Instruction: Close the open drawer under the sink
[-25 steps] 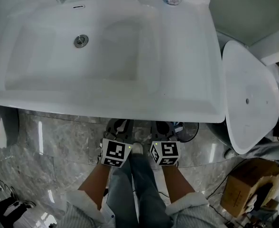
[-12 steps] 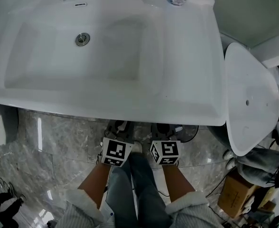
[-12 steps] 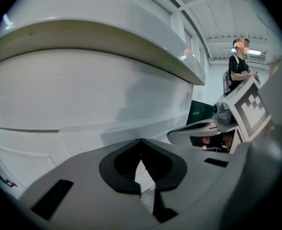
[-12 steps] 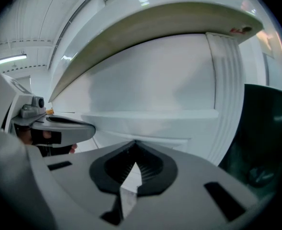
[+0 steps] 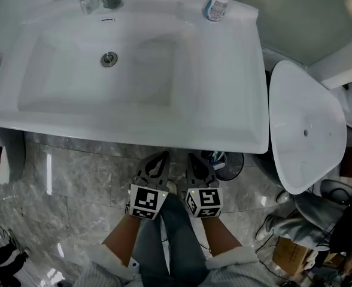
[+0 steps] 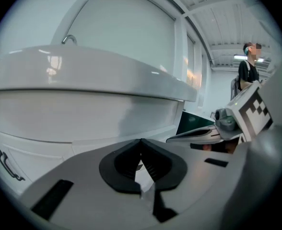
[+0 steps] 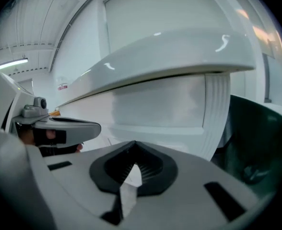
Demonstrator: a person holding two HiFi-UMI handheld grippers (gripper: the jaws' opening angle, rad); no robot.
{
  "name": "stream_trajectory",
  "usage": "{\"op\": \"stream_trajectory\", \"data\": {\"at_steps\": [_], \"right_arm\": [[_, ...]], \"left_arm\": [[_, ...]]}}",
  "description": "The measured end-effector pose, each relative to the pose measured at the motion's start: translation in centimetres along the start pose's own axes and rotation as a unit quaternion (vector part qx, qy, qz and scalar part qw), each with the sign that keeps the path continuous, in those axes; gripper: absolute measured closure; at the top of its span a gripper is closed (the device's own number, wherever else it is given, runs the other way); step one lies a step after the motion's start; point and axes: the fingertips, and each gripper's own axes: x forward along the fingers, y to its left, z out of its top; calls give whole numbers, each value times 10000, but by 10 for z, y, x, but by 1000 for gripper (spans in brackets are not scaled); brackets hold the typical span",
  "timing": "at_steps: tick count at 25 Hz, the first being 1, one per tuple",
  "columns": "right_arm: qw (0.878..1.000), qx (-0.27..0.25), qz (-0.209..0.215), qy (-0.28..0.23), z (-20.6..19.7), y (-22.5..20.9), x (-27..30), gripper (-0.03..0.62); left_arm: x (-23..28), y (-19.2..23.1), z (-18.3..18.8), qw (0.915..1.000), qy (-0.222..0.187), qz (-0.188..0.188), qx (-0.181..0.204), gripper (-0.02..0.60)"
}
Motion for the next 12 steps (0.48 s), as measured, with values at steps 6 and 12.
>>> {"op": "stream_trajectory", "data": {"at_steps": [6,12], "right_arm": [[9999,84,88,-101,46,22,-33,583],[9982,58,544,-250,115,54,-63,583]], "left_arm": [[-31,-7,47,9998,-199,33,-2,566],[-70,-18,113,9982,-600,50,-26,566]]}}
